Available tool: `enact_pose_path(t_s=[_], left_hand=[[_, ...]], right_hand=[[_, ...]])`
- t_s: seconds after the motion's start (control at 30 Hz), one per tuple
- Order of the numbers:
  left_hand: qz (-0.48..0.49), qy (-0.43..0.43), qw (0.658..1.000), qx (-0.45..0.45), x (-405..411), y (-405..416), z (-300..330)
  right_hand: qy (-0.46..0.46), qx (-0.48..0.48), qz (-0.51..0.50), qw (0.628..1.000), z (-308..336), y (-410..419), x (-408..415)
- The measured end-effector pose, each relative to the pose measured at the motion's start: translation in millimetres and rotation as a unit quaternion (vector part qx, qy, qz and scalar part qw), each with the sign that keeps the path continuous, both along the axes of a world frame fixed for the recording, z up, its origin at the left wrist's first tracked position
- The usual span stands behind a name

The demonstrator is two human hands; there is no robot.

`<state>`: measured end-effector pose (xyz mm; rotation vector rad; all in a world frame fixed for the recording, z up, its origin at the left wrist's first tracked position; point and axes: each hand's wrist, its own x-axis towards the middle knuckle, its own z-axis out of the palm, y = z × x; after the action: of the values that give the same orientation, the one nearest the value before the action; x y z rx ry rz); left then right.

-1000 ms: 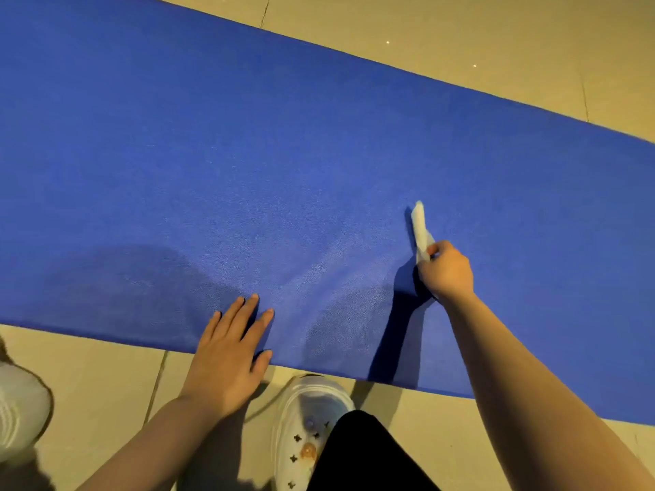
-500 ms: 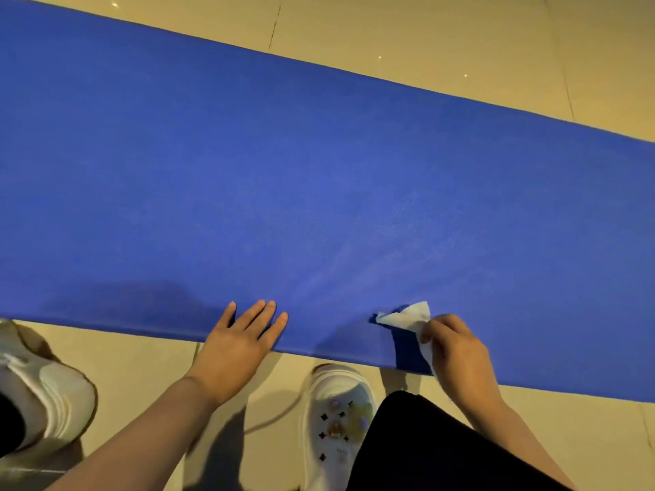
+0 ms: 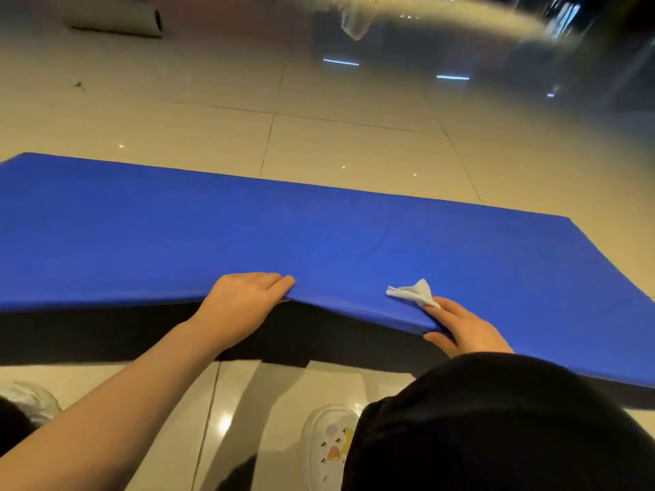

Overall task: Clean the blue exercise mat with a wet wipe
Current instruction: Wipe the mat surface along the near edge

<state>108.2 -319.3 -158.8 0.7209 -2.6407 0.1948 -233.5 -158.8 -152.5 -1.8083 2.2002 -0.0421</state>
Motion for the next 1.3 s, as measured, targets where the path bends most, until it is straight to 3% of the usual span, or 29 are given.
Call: enact_pose_path(t_s=[0.1, 0.27, 0.37, 0.5, 0.67, 0.73, 0.87, 0.93, 1.0, 1.1, 1.17, 1.3], left_hand=[[0.02, 0.028, 0.998, -0.049, -9.1, -20.0, 54.1], [0.068, 0.126, 0.983, -0.112, 14.6, -42.9, 136.3], [0.15, 0.145, 0.974, -0.085, 51.8, -45.8, 147.6], [0.253, 0.148, 0.953, 0.074, 114.1, -37.3, 118.9], [0.307, 0.138, 0.91, 0.241, 152.8, -36.0, 85.5], [0.321, 0.153, 0.9, 0.25, 156.3, -37.7, 80.2], [0.337, 0.35, 0.847, 0.217, 147.0, -51.1, 101.3], [0.32, 0.37, 0.854, 0.177, 148.7, -58.6, 120.2], [0.317, 0.338, 0.867, 0.18, 159.1, -60.2, 126.1], [0.344, 0.268, 0.853, 0.287, 174.7, -47.0, 99.2], [0.357, 0.16, 0.856, 0.338, 178.2, -29.4, 65.1], [0.381, -0.054, 0.863, 0.328, 178.1, -9.1, 25.5]], right_hand=[[-0.038, -0.178, -0.076, 0.98, 30.3, -7.0, 11.9], [-0.073, -0.314, -0.072, 0.944, 87.3, -45.2, 50.1], [-0.097, -0.309, -0.058, 0.944, 105.1, -76.9, 79.6], [-0.083, -0.193, 0.033, 0.977, 93.5, -108.1, 117.6], [-0.089, -0.161, 0.039, 0.982, 80.0, -127.9, 147.2], [-0.093, -0.167, 0.04, 0.981, 79.2, -128.1, 151.4], [-0.078, -0.272, 0.032, 0.958, 96.5, -136.9, 163.2], [-0.086, -0.332, 0.031, 0.939, 108.3, -140.5, 169.1], [-0.105, -0.311, 0.049, 0.943, 105.8, -138.4, 171.4], [-0.07, -0.17, 0.098, 0.978, 76.4, -126.7, 173.8], [-0.011, -0.081, 0.126, 0.989, 47.2, -115.2, 179.9], [0.009, 0.032, 0.139, 0.99, 0.8, -99.6, 189.2]])
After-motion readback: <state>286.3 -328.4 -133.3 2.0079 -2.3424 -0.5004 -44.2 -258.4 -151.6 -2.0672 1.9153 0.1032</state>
